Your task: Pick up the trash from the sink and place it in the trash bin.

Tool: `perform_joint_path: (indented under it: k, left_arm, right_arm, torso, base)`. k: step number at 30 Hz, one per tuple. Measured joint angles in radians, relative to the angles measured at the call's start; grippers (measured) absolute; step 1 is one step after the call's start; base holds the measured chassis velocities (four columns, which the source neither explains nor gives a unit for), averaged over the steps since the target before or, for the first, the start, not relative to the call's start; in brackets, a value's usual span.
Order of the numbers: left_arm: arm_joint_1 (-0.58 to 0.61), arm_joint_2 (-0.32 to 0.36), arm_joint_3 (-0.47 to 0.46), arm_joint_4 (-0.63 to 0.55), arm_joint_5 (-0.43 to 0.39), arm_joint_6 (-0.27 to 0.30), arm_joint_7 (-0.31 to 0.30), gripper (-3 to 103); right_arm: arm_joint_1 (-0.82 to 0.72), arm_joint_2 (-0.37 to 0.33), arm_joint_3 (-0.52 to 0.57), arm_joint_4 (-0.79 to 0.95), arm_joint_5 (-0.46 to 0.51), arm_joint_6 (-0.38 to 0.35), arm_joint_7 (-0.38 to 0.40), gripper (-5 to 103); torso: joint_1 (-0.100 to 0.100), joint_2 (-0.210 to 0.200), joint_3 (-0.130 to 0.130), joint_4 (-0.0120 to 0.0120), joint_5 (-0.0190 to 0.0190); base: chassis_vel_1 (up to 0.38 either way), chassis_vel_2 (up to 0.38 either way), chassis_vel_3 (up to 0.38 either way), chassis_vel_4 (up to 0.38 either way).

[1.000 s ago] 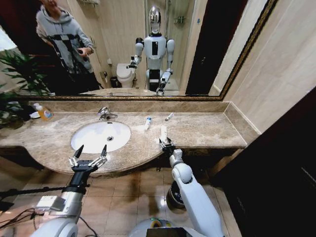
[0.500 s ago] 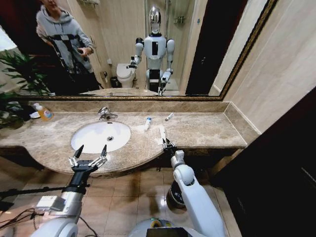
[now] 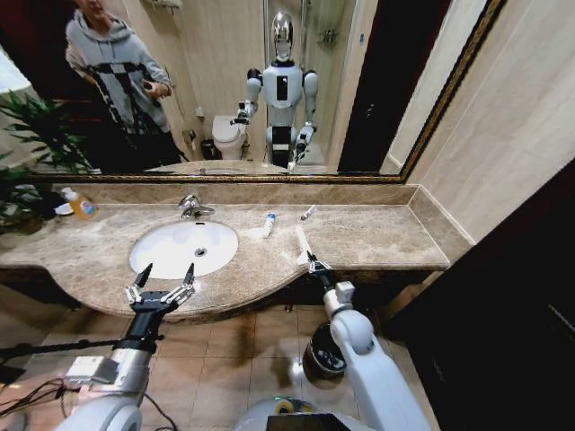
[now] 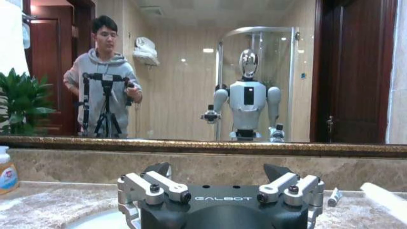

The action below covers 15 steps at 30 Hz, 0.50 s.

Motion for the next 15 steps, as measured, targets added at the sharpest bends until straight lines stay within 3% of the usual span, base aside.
perform_joint_path:
  k: [7,15]
  left_arm:
    - [0.000,0.000,0.000,0.000,0.000,0.000,0.000,100]
    - [0.000,0.000,0.000,0.000,0.000,0.000,0.000,100]
  right_arm:
    - [-0.170,0.032,0.048,0.049,-0.085,0.152,-0.014,0]
    - [-0.320,0.062,0.080,-0.008,-0.132,0.264,0.024,0]
  torso:
    - [0.000,0.000,0.000,-0.0001,0.0000]
    - [0.000,0.000,0.000,-0.0001,-0.0002]
  base:
    - [0.000,0.000,0.000,0.000]
    - [0.000,0.000,0.000,0.000]
